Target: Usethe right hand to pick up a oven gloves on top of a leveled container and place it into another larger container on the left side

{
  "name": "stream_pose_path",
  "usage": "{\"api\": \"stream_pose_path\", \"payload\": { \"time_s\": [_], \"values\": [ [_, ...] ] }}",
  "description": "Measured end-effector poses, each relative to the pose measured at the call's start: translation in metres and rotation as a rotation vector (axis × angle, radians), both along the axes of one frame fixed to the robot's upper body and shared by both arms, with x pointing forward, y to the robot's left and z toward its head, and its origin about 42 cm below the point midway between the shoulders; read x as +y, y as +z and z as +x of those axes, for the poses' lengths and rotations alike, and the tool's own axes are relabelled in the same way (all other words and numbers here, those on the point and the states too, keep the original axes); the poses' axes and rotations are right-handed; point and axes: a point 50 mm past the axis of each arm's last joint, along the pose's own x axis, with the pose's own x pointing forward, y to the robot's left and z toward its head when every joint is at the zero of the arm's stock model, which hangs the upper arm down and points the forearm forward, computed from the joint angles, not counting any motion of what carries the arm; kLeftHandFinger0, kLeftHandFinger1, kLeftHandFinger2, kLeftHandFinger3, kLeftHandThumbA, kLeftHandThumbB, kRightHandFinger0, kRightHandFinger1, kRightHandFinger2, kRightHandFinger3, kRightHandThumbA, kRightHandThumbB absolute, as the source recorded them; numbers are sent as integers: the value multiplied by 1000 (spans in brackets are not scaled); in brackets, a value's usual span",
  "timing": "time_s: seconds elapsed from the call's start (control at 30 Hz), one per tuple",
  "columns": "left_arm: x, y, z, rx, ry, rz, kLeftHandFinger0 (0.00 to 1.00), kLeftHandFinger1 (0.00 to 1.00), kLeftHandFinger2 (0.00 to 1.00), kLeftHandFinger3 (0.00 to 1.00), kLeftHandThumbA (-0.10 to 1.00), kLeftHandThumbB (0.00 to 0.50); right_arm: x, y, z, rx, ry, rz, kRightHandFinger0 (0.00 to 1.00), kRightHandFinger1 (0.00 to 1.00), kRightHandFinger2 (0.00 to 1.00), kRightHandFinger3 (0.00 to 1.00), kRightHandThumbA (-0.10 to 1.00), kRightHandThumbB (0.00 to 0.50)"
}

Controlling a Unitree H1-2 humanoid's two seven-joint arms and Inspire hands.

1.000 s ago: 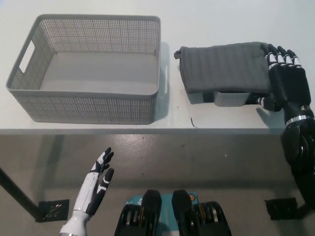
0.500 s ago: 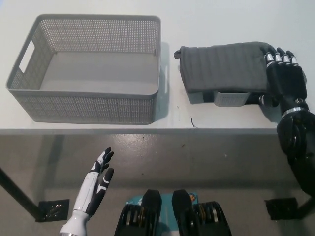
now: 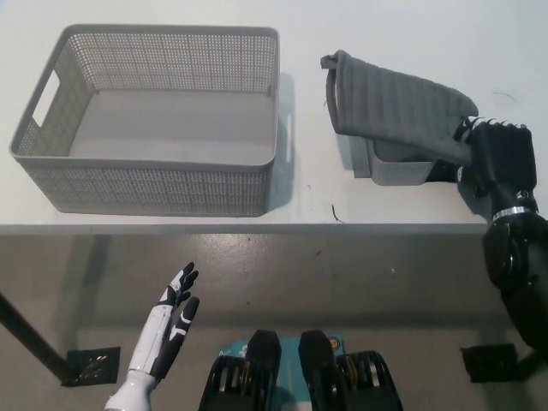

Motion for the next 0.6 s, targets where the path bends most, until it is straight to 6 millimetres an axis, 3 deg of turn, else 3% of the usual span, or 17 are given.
{"api": "stream_pose_path", "payload": {
  "time_s": [0.23,0.3,0.4,0.5,0.6],
  "values": [
    [0,0,0,0,0,0,1000,1000,1000,1000,1000,101,0,-2,-3,-90,24,32,0,45,376,385,19,101],
    [0,0,0,-1,0,1,1000,1000,1000,1000,1000,100,1,0,-3,-123,37,45,0,72,426,475,-88,108],
    [0,1,1,-3,-1,1,1000,1000,1000,1000,1000,98,3,8,-1,-177,61,66,0,108,487,580,-100,125],
    [-1,2,3,-7,-2,2,1000,1000,1000,1000,1000,86,6,26,3,-261,80,97,0,78,462,593,-100,136],
    [-1,4,5,-13,-4,4,1000,1000,1000,1000,1000,83,10,59,11,-386,101,126,0,126,541,658,-100,91]
  ]
}}
